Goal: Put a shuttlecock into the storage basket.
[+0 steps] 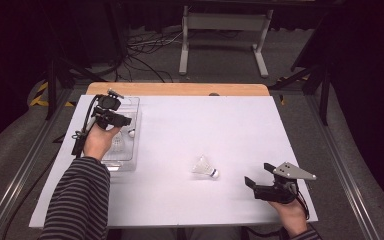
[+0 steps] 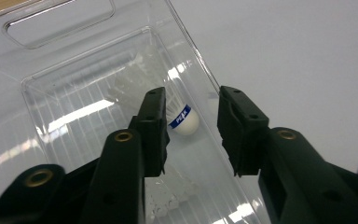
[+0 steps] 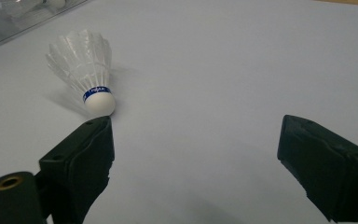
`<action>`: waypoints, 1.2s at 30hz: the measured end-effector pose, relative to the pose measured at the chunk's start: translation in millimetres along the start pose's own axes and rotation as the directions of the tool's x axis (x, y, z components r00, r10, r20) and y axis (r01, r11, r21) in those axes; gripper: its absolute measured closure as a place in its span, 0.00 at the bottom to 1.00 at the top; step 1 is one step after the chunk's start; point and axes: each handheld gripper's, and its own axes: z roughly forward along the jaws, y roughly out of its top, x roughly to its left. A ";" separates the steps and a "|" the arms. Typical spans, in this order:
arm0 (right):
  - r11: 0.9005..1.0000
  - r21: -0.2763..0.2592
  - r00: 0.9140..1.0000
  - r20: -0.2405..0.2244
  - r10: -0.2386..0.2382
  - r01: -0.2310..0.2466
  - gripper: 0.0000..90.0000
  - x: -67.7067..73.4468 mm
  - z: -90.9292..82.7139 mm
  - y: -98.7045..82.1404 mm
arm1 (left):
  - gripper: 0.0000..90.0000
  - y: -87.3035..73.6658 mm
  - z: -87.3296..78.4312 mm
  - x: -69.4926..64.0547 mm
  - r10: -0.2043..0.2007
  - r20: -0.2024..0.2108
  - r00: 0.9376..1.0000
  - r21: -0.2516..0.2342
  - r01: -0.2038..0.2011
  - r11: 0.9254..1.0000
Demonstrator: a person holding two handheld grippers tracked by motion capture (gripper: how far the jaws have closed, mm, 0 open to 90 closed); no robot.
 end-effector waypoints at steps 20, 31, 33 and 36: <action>1.000 0.000 1.000 0.000 0.000 0.000 0.12 0.1 0.0 0.0 | 0.43 -2.7 -6.5 -1.9 -0.012 0.007 1.000 -0.003 0.012 1.000; 1.000 0.001 1.000 0.000 0.003 -0.003 0.12 0.0 0.0 -0.1 | 0.36 -6.9 -10.6 -3.1 -0.011 0.023 1.000 -0.013 0.012 1.000; 1.000 0.001 1.000 0.000 0.003 -0.003 0.12 0.0 0.1 -0.1 | 0.35 -8.0 -11.4 -3.2 -0.010 0.023 1.000 -0.019 0.010 1.000; 1.000 0.002 1.000 -0.001 0.002 -0.002 0.12 0.1 0.2 -0.1 | 0.34 -10.1 -12.6 -2.9 -0.009 0.030 1.000 -0.027 0.010 1.000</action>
